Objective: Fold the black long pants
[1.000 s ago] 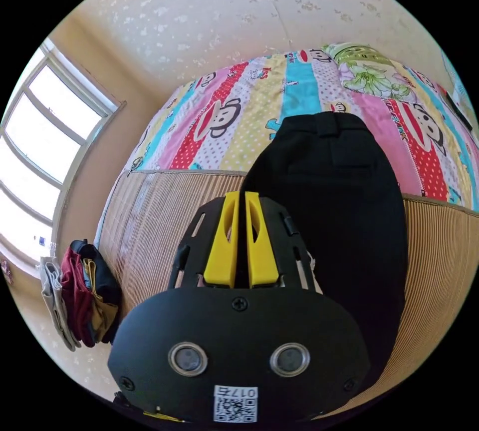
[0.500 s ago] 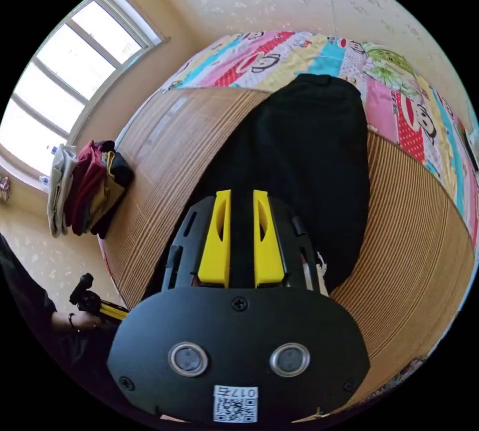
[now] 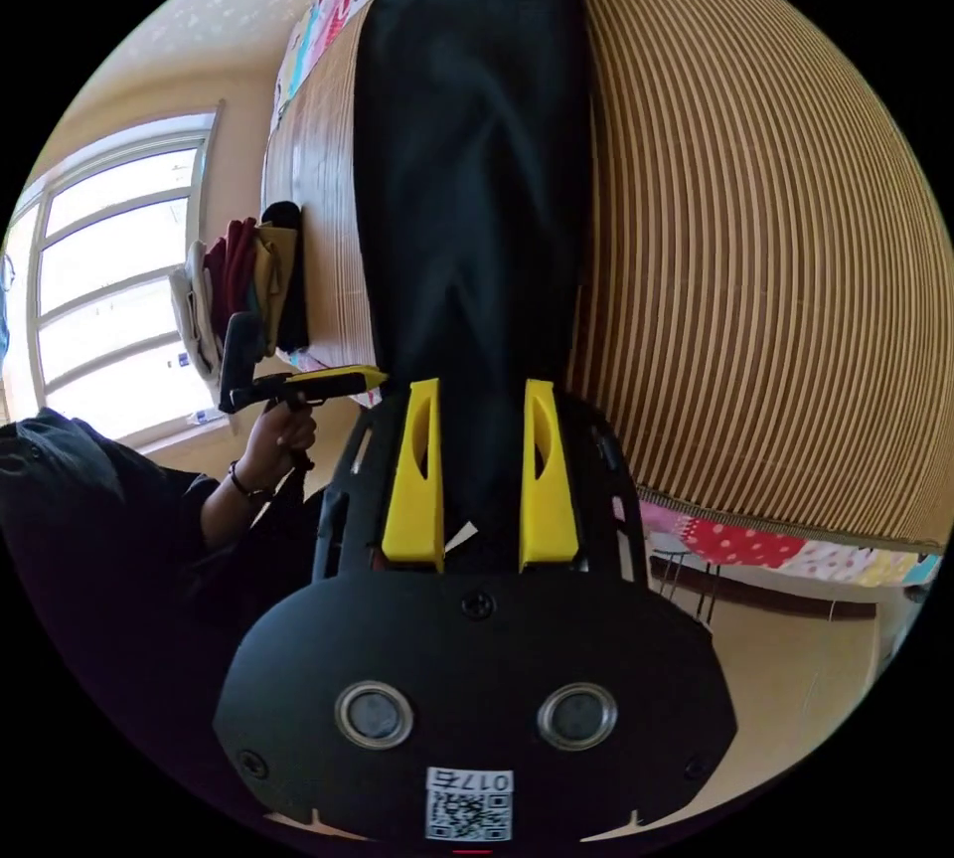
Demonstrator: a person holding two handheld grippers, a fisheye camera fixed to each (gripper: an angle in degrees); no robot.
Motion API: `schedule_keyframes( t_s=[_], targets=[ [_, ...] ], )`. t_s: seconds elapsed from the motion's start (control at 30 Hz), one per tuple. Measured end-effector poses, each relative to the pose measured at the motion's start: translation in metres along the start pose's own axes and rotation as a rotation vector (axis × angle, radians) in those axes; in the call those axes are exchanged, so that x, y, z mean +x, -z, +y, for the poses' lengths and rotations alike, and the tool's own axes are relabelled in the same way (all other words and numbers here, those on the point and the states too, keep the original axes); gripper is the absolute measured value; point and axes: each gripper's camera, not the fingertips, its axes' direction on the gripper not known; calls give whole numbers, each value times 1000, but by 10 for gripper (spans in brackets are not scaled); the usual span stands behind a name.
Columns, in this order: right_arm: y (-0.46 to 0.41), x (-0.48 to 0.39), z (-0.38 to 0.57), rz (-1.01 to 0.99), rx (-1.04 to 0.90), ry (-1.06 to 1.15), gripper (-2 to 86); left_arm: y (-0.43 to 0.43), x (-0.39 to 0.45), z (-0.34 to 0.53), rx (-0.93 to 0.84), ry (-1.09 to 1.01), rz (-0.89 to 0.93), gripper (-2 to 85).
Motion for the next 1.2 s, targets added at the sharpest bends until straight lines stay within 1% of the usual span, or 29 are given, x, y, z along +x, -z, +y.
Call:
schedule_keyframes(
  t_s=[0.1, 0.17, 0.27, 0.3, 0.4, 0.53, 0.57, 0.6, 0.67, 0.7, 0.77, 0.83, 0.9, 0.93, 0.97, 1.03, 1.1, 1.17, 1.2],
  targets=[
    [11, -1, 14, 68, 8, 20, 91, 4, 5, -1, -21, -28, -5, 18],
    [23, 2, 23, 86, 54, 9, 92, 7, 6, 2, -26, -35, -2, 2],
    [47, 15, 36, 119, 207, -87, 110, 9, 9, 4, -27, -58, -17, -6],
    [50, 20, 37, 101, 224, -104, 118, 8, 9, 4, -32, -59, -30, -7],
    [36, 31, 34, 52, 169, -120, 129, 6, 10, 4, -57, -68, -52, -7],
    [38, 23, 40, 22, 178, -115, 120, 24, 13, 6, 55, -83, 34, 8],
    [40, 21, 41, 2, 177, -100, 111, 27, 15, 4, 78, -88, 53, 45],
    [42, 17, 44, -39, 180, -78, 94, 27, 15, 2, 83, -77, 50, 64],
    [44, 14, 47, -48, 188, -99, 78, 15, 24, -7, 71, -49, 22, 83],
    [45, 12, 48, -28, 183, -116, 63, 11, 27, -9, 67, -46, 4, 80],
    [51, 7, 50, 8, 176, -120, 43, -1, 38, -12, 41, -24, -125, 39],
    [59, 2, 53, 8, 158, -102, 31, -1, 42, -10, 40, -57, -137, 18],
    [78, -4, 61, -111, 158, -85, 22, 11, 39, -6, 38, -103, -63, 4],
    [89, -10, 68, -191, 171, -63, 20, 29, 36, 1, 73, -157, 58, -1],
    [94, -14, 71, -214, 177, -54, 18, 52, 32, 14, 150, -211, 188, -4],
    [107, -26, 78, -188, 165, -26, 16, 74, 20, 28, 189, -225, 282, -7],
    [110, -39, 84, -89, 117, 65, 13, 78, 4, 36, 161, -202, 289, -8],
    [89, -38, 80, -47, 12, 86, 11, 63, -16, 42, 152, -136, 211, -7],
    [73, -32, 77, 10, -51, 96, 10, 56, -20, 41, 146, -118, 189, -6]
  ],
)
